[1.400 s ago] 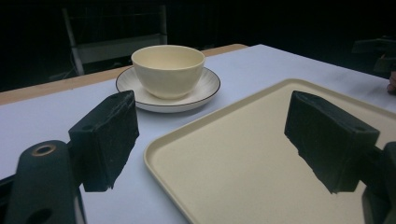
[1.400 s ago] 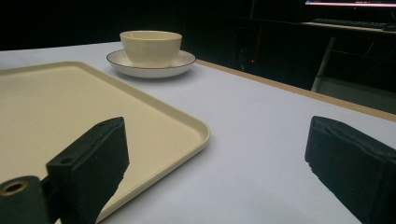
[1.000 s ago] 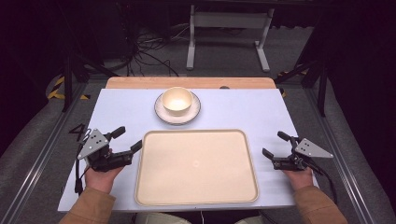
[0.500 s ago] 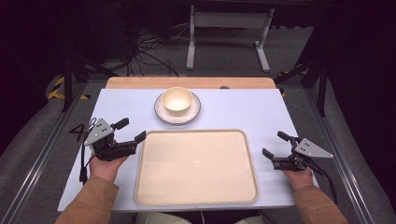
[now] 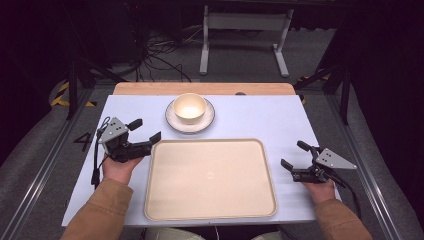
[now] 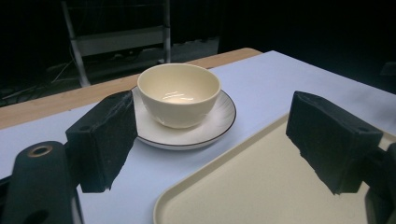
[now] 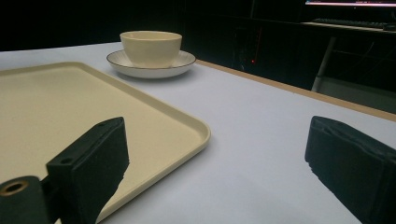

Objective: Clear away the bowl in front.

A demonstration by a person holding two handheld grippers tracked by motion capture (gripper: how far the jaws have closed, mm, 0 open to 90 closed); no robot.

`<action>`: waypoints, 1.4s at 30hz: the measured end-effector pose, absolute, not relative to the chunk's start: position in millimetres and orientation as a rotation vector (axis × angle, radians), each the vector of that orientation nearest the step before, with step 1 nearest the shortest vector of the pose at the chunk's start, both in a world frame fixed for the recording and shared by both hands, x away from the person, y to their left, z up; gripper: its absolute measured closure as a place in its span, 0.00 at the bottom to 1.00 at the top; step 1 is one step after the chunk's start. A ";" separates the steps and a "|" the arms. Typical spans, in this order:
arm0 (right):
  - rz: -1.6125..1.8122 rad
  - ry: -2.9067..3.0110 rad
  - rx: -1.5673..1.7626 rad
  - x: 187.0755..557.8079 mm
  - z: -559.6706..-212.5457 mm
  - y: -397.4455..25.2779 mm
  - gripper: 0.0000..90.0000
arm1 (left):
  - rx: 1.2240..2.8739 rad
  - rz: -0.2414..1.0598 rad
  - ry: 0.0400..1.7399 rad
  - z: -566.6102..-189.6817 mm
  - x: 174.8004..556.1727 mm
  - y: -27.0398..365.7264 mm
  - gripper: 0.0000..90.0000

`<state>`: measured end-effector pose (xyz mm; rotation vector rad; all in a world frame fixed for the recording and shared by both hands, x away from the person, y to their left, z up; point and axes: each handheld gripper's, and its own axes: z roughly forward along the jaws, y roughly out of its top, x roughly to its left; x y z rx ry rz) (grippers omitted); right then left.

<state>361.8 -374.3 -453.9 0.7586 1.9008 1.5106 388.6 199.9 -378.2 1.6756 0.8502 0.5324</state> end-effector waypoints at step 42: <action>1.507 1.906 0.761 362.0 -453.8 -374.0 0.07 | 1.678 0.547 1.049 -360.0 461.2 168.4 0.17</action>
